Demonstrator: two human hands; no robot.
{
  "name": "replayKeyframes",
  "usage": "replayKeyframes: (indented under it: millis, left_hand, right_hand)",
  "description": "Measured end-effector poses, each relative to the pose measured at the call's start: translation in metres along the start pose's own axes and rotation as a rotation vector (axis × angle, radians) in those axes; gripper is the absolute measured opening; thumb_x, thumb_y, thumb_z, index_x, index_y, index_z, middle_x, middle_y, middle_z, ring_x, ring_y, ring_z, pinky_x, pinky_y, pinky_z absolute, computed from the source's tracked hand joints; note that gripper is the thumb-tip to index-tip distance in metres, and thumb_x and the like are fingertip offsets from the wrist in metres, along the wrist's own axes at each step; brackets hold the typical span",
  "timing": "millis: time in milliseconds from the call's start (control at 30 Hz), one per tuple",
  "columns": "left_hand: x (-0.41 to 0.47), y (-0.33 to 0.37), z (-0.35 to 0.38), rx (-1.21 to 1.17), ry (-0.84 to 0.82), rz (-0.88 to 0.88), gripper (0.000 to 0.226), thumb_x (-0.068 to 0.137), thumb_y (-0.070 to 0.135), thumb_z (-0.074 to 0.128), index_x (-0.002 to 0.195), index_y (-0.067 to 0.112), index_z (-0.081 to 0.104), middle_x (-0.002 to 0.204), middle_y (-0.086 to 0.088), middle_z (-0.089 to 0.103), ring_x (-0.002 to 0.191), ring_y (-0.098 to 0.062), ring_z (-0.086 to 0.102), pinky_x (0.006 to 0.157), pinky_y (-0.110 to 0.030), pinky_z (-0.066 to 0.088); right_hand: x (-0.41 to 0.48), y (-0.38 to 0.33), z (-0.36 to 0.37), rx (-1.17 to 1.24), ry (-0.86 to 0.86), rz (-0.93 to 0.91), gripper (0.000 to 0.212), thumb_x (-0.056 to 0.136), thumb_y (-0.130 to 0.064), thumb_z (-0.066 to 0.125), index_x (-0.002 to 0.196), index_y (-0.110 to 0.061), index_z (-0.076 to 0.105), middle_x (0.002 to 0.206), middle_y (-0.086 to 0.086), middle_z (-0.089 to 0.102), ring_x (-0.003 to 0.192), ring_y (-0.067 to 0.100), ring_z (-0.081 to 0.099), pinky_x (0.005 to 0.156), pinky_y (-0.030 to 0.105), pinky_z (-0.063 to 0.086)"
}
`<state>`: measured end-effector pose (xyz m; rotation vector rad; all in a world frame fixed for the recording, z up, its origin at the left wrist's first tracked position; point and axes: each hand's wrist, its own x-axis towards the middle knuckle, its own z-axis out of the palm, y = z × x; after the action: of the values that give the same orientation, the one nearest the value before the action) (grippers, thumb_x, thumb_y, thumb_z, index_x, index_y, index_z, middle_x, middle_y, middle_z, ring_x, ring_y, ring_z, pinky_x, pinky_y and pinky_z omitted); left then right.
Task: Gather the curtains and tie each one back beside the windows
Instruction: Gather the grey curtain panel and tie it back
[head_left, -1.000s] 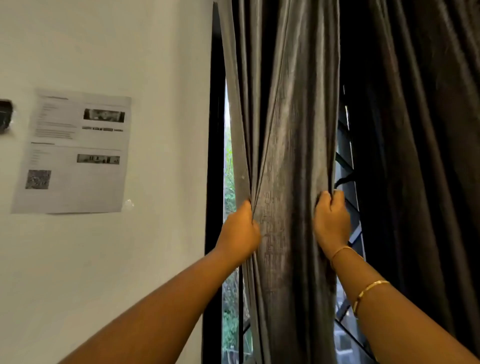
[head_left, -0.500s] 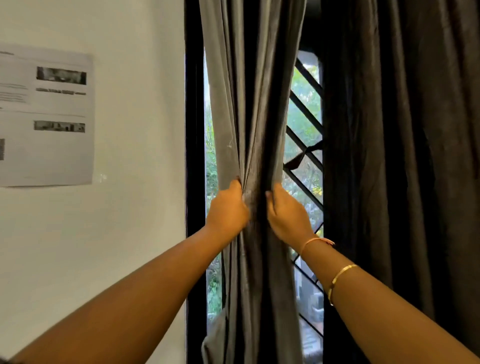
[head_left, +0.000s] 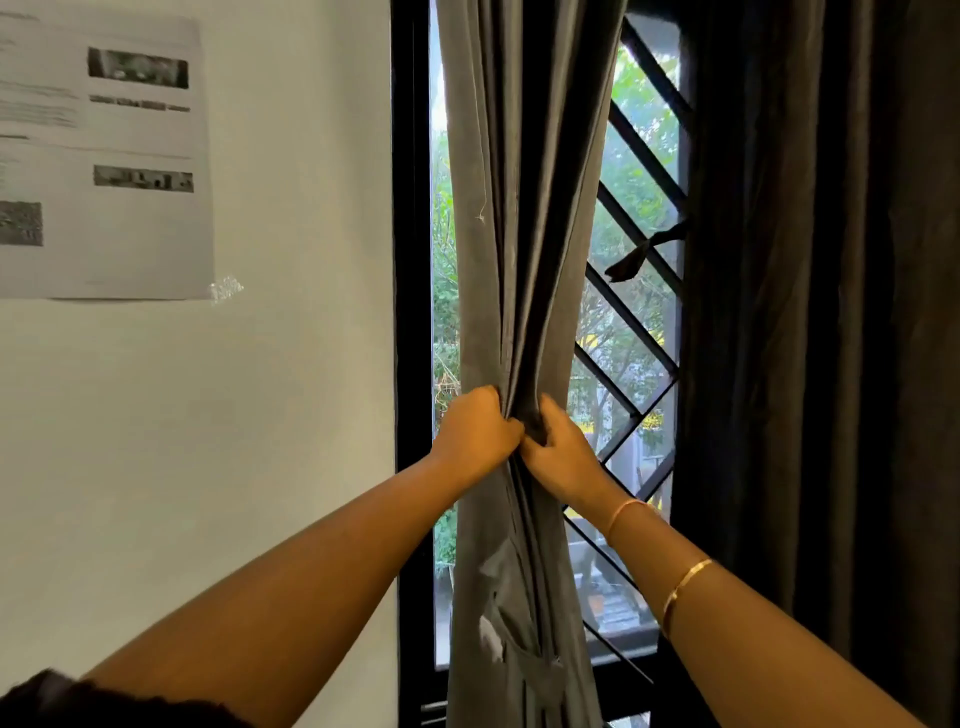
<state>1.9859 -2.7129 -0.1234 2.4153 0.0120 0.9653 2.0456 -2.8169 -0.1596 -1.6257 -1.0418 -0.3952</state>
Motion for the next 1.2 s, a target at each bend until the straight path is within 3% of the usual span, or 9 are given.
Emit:
replayKeyframes:
  millis: [233,400,467,600,700,800,900,1100,1200]
  left_hand:
    - [-0.021,-0.012,0.019,-0.008,-0.188,-0.075,0.01,0.087,0.013,0.054,0.085,0.003,0.052,0.078,-0.017,0.056,0.077,-0.034,0.06,0.067,-0.038,0.049]
    - [-0.03,-0.012,0.027,-0.173,-0.224,-0.158,0.027,0.091,0.019,0.049,0.1,-0.003,0.061,0.093,-0.028,0.064,0.082,-0.037,0.063,0.075,-0.041,0.053]
    - [-0.034,-0.014,0.029,-0.229,-0.262,-0.155,0.032,0.091,0.031,0.053,0.106,0.003,0.062,0.098,-0.021,0.067,0.088,-0.033,0.065,0.081,-0.043,0.055]
    - [-0.049,-0.037,0.028,-0.509,-0.369,-0.216,0.029,0.088,0.047,0.053,0.105,0.025,0.061,0.105,0.0,0.066,0.093,-0.014,0.062,0.079,-0.027,0.051]
    - [-0.061,-0.059,0.034,-0.508,-0.396,-0.329,0.023,0.098,0.026,0.045,0.114,0.015,0.057,0.112,-0.004,0.063,0.077,-0.011,0.059,0.066,-0.021,0.047]
    - [-0.074,-0.069,0.04,-0.456,-0.668,-0.395,0.035,0.089,-0.005,0.048,0.117,0.016,0.047,0.107,-0.012,0.057,0.067,-0.011,0.057,0.06,-0.022,0.048]
    - [-0.084,-0.068,0.044,-0.514,-0.821,-0.482,0.047,0.086,-0.006,0.053,0.123,0.019,0.036,0.103,-0.02,0.055,0.07,-0.018,0.059,0.066,-0.027,0.056]
    - [-0.079,-0.083,0.045,-0.432,-0.43,-0.387,0.034,0.089,0.01,0.057,0.121,0.007,0.047,0.104,-0.017,0.062,0.09,-0.024,0.061,0.089,-0.04,0.051]
    - [-0.077,-0.088,0.045,-0.551,-0.312,-0.337,0.05,0.089,0.022,0.061,0.134,0.013,0.042,0.11,-0.001,0.063,0.097,-0.012,0.062,0.079,-0.018,0.053]
  right_hand:
    - [-0.028,0.022,-0.008,0.185,-0.299,0.151,0.053,0.088,-0.001,0.06,0.114,-0.043,0.039,0.116,-0.014,0.054,0.098,-0.011,0.06,0.079,0.013,0.051]
    - [-0.037,0.021,0.003,0.09,-0.161,0.073,0.053,0.087,-0.007,0.064,0.115,-0.045,0.04,0.119,-0.007,0.054,0.099,-0.015,0.057,0.076,0.008,0.049]
    - [-0.042,0.023,0.006,0.09,-0.103,0.073,0.047,0.092,-0.008,0.055,0.114,-0.048,0.043,0.114,-0.013,0.059,0.098,-0.014,0.058,0.075,0.008,0.049]
    - [-0.048,0.033,0.002,0.143,-0.012,0.133,0.04,0.094,-0.004,0.047,0.119,-0.035,0.046,0.107,-0.026,0.058,0.094,-0.016,0.059,0.075,0.004,0.047]
    - [-0.049,0.037,0.003,0.146,-0.002,0.173,0.045,0.091,0.003,0.043,0.124,-0.028,0.043,0.109,-0.021,0.056,0.091,-0.019,0.057,0.076,0.003,0.047]
    - [-0.049,0.037,0.006,0.148,0.019,0.177,0.044,0.091,0.004,0.042,0.122,-0.028,0.042,0.106,-0.024,0.054,0.088,-0.022,0.056,0.075,0.001,0.046]
    - [-0.05,0.038,0.008,0.157,0.017,0.173,0.046,0.092,0.002,0.043,0.124,-0.031,0.04,0.107,-0.026,0.054,0.092,-0.016,0.056,0.079,0.006,0.048]
    - [-0.056,0.035,0.008,0.162,0.055,0.136,0.047,0.09,0.004,0.044,0.12,-0.032,0.041,0.104,-0.026,0.053,0.086,-0.024,0.054,0.071,-0.001,0.044]
    - [-0.058,0.034,0.008,0.171,0.078,0.131,0.046,0.089,0.004,0.046,0.113,-0.035,0.046,0.101,-0.024,0.057,0.085,-0.02,0.057,0.071,0.001,0.046]
